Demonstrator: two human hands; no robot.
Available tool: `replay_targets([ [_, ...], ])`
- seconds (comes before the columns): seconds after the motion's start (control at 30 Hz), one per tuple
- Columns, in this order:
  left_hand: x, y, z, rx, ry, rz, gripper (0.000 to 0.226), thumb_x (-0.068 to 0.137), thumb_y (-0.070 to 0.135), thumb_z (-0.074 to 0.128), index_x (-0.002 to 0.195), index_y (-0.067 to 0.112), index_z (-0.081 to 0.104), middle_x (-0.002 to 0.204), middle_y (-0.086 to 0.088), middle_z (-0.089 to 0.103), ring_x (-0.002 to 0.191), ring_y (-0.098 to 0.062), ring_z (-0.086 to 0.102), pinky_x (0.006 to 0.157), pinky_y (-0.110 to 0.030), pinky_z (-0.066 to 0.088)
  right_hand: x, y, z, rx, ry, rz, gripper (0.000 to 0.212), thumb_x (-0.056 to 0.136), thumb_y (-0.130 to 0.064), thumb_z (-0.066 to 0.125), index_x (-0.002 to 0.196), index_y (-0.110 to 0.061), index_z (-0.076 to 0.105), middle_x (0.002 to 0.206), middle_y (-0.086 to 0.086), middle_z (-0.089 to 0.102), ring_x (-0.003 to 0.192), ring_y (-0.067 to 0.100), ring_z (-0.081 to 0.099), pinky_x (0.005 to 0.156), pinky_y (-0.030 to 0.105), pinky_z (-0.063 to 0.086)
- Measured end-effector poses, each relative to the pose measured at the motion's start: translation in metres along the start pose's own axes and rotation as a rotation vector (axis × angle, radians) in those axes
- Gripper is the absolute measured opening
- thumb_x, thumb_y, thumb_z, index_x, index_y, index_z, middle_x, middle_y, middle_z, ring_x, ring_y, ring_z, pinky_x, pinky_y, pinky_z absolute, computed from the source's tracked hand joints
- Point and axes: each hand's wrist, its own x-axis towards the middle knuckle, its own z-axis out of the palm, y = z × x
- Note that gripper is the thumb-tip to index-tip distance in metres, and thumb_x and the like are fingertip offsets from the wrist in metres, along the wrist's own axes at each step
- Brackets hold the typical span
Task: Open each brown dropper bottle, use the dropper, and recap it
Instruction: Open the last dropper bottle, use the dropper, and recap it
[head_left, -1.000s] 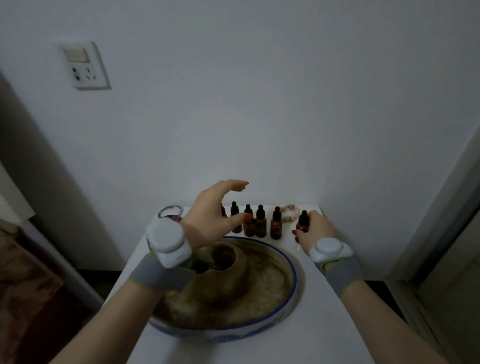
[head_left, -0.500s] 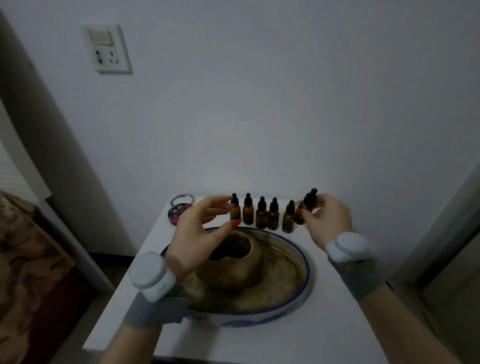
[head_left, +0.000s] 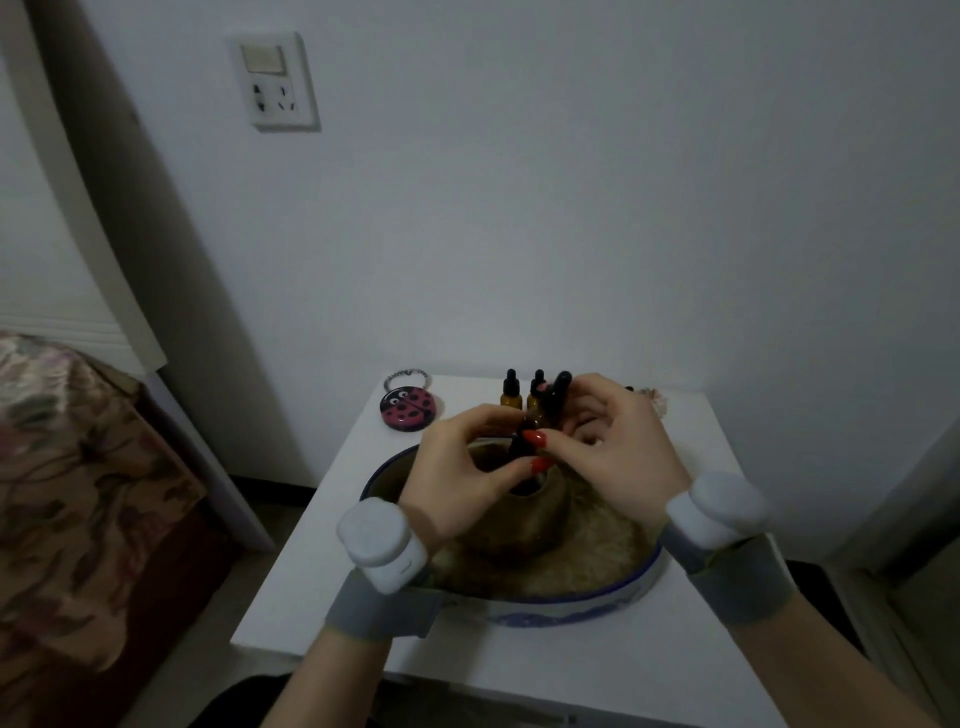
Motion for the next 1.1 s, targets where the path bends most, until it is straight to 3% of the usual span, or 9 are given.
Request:
replay_targets([
  [0.23, -0.004, -0.003, -0.001, 0.074, 0.08, 0.054, 0.035, 0.076, 0.018, 0.078, 0.109, 0.025, 0.067, 0.1, 0.012, 0.07, 0.098, 0.001, 0.063, 0.088, -0.013, 0.049, -0.002, 0.001, 0.01, 0.052, -0.009, -0.019, 0.04, 0.075, -0.014, 0.08, 0.11, -0.017, 0.062, 0.09, -0.004, 0.07, 0.077, 0.008, 0.066, 0.066, 0.021, 0.055],
  [0.43, -0.008, -0.005, -0.002, 0.092, 0.165, 0.12, 0.034, 0.077, 0.014, 0.078, 0.109, 0.023, 0.071, 0.098, 0.014, 0.071, 0.095, 0.002, 0.065, 0.086, -0.013, 0.05, -0.001, -0.002, 0.009, -0.003, -0.046, -0.046, 0.036, 0.075, -0.025, 0.079, 0.107, -0.021, 0.064, 0.098, -0.009, 0.07, 0.09, 0.005, 0.066, 0.072, 0.024, 0.058],
  [0.57, -0.011, -0.005, -0.007, 0.104, 0.23, 0.142, 0.034, 0.074, 0.017, 0.081, 0.104, 0.03, 0.069, 0.091, 0.022, 0.067, 0.091, 0.004, 0.063, 0.08, -0.007, 0.047, 0.003, -0.01, -0.001, -0.004, -0.059, -0.028, 0.038, 0.07, -0.032, 0.081, 0.104, -0.021, 0.066, 0.092, -0.004, 0.07, 0.083, 0.014, 0.065, 0.069, 0.028, 0.057],
  [0.73, -0.012, -0.006, -0.014, 0.153, 0.218, 0.128, 0.032, 0.074, 0.023, 0.081, 0.104, 0.03, 0.07, 0.093, 0.017, 0.069, 0.09, -0.001, 0.062, 0.081, -0.01, 0.048, 0.006, -0.018, -0.011, 0.012, -0.04, -0.03, 0.044, 0.068, -0.049, 0.071, 0.101, -0.02, 0.068, 0.079, 0.002, 0.068, 0.076, 0.023, 0.064, 0.066, 0.029, 0.055],
  [0.8, -0.012, -0.006, -0.013, 0.178, 0.21, 0.149, 0.032, 0.073, 0.022, 0.082, 0.104, 0.023, 0.072, 0.092, 0.01, 0.07, 0.088, -0.004, 0.063, 0.08, -0.014, 0.05, 0.006, -0.02, -0.007, -0.014, -0.048, -0.03, 0.044, 0.067, -0.053, 0.068, 0.097, -0.02, 0.069, 0.077, 0.001, 0.067, 0.07, 0.019, 0.062, 0.062, 0.023, 0.052],
  [0.87, -0.013, -0.005, -0.012, 0.181, 0.197, 0.171, 0.033, 0.073, 0.023, 0.082, 0.104, 0.019, 0.072, 0.091, 0.007, 0.07, 0.086, -0.005, 0.063, 0.079, -0.016, 0.051, 0.004, -0.021, -0.003, -0.038, -0.057, -0.03, 0.043, 0.068, -0.053, 0.067, 0.093, -0.019, 0.068, 0.075, -0.002, 0.067, 0.058, 0.004, 0.058, 0.057, 0.016, 0.047],
  [0.93, -0.014, -0.004, -0.011, 0.17, 0.201, 0.193, 0.033, 0.072, 0.023, 0.082, 0.103, 0.019, 0.072, 0.09, 0.006, 0.07, 0.085, -0.006, 0.064, 0.078, -0.016, 0.052, 0.002, -0.019, 0.001, -0.072, -0.07, -0.025, 0.033, 0.075, -0.044, 0.07, 0.092, -0.017, 0.067, 0.079, -0.005, 0.068, 0.056, -0.006, 0.057, 0.054, 0.011, 0.045],
  [1.1, -0.015, -0.002, -0.009, 0.162, 0.187, 0.202, 0.03, 0.074, 0.023, 0.081, 0.102, 0.019, 0.072, 0.088, 0.01, 0.067, 0.084, -0.005, 0.063, 0.077, -0.016, 0.052, 0.001, -0.019, 0.003, -0.154, -0.074, -0.048, 0.02, 0.084, -0.032, 0.069, 0.092, -0.014, 0.065, 0.082, -0.001, 0.068, 0.054, -0.009, 0.056, 0.05, 0.008, 0.042],
])
